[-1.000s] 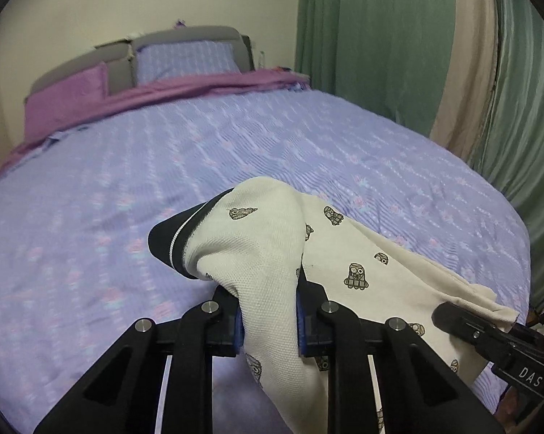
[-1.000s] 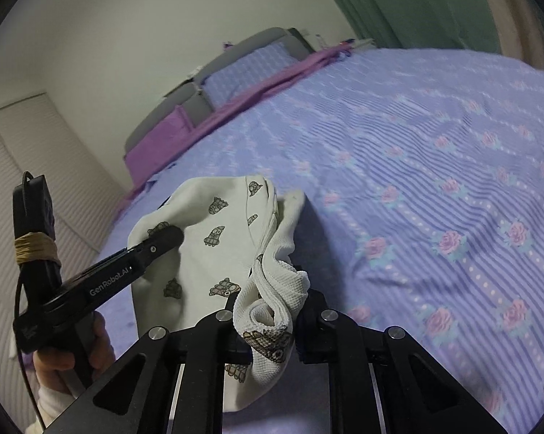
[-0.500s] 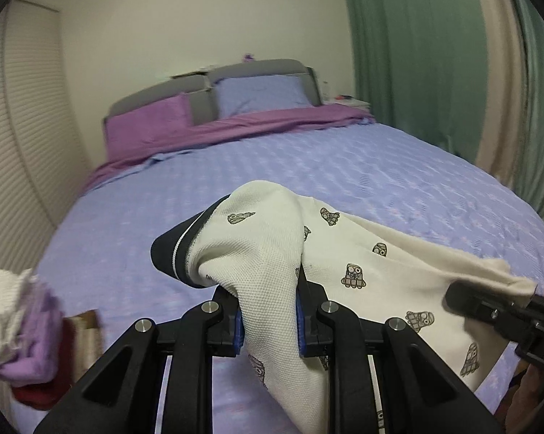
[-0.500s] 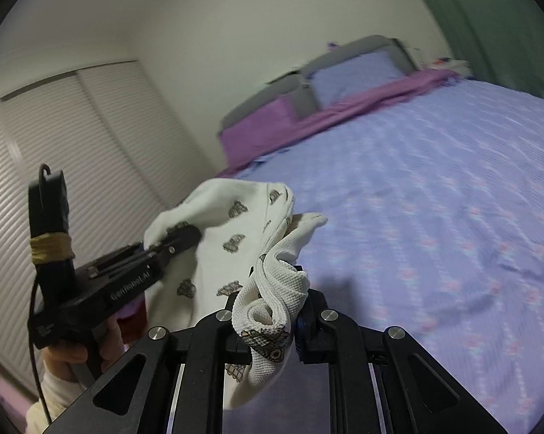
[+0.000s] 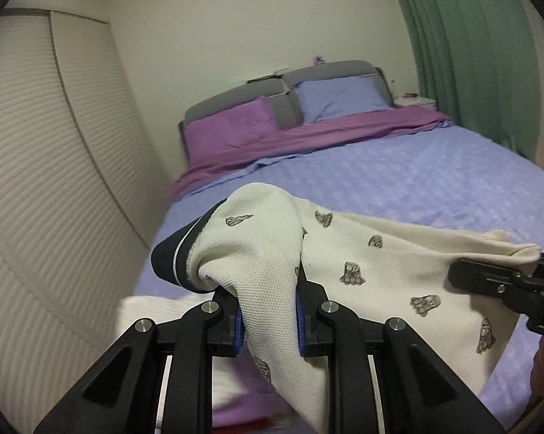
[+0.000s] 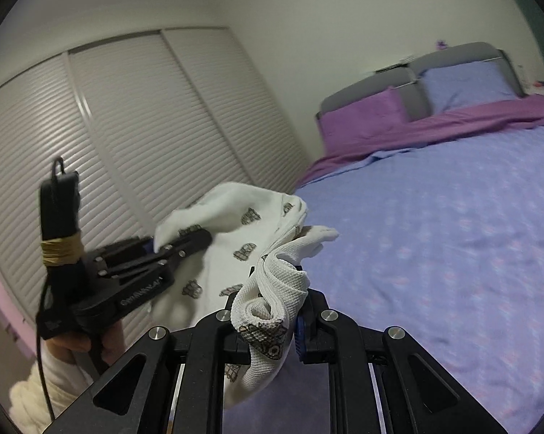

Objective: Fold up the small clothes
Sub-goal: 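Carry the folded shirt with the right tool onto the clothes stack and release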

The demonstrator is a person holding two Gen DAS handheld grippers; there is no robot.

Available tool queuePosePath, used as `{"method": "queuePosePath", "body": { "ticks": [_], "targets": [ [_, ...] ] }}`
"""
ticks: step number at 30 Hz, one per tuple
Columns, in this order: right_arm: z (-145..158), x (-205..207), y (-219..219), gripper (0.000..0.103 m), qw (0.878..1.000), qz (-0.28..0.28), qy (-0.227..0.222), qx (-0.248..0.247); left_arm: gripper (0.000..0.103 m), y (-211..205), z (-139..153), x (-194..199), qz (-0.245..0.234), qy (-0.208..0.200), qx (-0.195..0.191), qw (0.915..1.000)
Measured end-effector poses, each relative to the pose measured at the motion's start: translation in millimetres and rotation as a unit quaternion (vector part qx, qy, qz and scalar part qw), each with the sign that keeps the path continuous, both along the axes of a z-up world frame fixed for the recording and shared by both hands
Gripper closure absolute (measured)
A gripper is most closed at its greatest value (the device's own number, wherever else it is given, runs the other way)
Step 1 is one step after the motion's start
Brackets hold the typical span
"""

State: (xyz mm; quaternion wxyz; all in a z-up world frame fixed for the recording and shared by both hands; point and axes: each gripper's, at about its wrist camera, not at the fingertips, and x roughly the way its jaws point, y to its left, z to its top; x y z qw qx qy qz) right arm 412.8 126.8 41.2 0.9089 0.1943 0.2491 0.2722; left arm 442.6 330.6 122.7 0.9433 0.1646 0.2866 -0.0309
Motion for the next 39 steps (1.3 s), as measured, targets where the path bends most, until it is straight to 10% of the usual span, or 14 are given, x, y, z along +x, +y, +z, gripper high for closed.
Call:
{"method": "queuePosePath", "body": {
  "ticks": [9,20,33,39],
  "targets": [
    [13.4,59.1,115.6,0.086,0.997,0.069,0.029,0.007,0.081,97.8,17.2,51.2,0.035,0.020,-0.006,0.9992],
    [-41.6,67.9,196.5,0.086,0.993,0.092,0.069,-0.010,0.077,167.4,-46.6,84.4,0.065,0.091,-0.015,0.9936],
    [-63.7,59.5,205.3,0.085,0.992,0.041,0.114,-0.016,0.024,190.7,-47.0,70.1,0.191,0.066,0.033,0.9788],
    [-64.5,56.3,192.0,0.046,0.990,-0.009,0.136,-0.033,0.025,192.4,-38.2,53.2,0.240,0.038,0.063,0.9680]
  ]
}}
